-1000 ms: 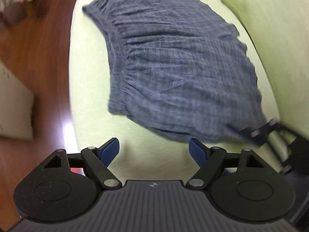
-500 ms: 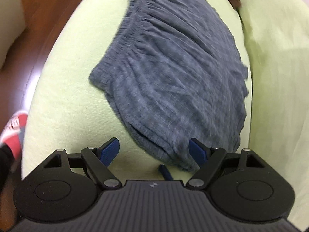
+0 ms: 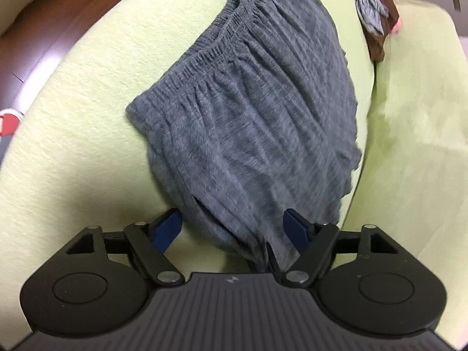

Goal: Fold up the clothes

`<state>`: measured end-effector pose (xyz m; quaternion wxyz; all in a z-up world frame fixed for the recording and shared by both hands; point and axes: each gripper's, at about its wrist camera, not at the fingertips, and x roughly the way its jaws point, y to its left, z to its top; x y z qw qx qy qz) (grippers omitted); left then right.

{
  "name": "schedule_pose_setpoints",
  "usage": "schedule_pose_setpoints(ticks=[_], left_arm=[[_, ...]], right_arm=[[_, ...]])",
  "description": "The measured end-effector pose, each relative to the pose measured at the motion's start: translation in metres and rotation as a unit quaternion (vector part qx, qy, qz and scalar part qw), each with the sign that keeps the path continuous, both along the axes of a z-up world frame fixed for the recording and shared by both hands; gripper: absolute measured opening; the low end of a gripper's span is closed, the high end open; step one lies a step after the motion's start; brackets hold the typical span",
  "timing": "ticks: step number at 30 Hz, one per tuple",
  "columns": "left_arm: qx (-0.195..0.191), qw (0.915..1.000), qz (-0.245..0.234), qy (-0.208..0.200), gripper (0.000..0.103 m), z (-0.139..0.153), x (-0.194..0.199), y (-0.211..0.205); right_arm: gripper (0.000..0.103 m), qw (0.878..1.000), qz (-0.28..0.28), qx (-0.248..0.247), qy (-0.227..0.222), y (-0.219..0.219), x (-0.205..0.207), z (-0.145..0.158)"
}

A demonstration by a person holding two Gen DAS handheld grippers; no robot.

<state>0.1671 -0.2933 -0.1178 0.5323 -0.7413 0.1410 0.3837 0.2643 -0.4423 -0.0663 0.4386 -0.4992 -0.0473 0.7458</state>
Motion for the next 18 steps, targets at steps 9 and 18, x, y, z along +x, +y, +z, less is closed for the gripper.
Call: schedule_pose_setpoints(ticks=[9,18], left_arm=[[0.038,0.9962,-0.065,0.042,0.011,0.006,0.013,0.016],[0.062,0.9899,-0.11,0.065,0.011,0.027,0.024,0.028]], right_arm=[[0.03,0.99,-0.133,-0.033,0.044,-0.016,0.007,0.01],[0.03,0.621,-0.642,-0.078,0.443,-0.072,0.117,0.006]])
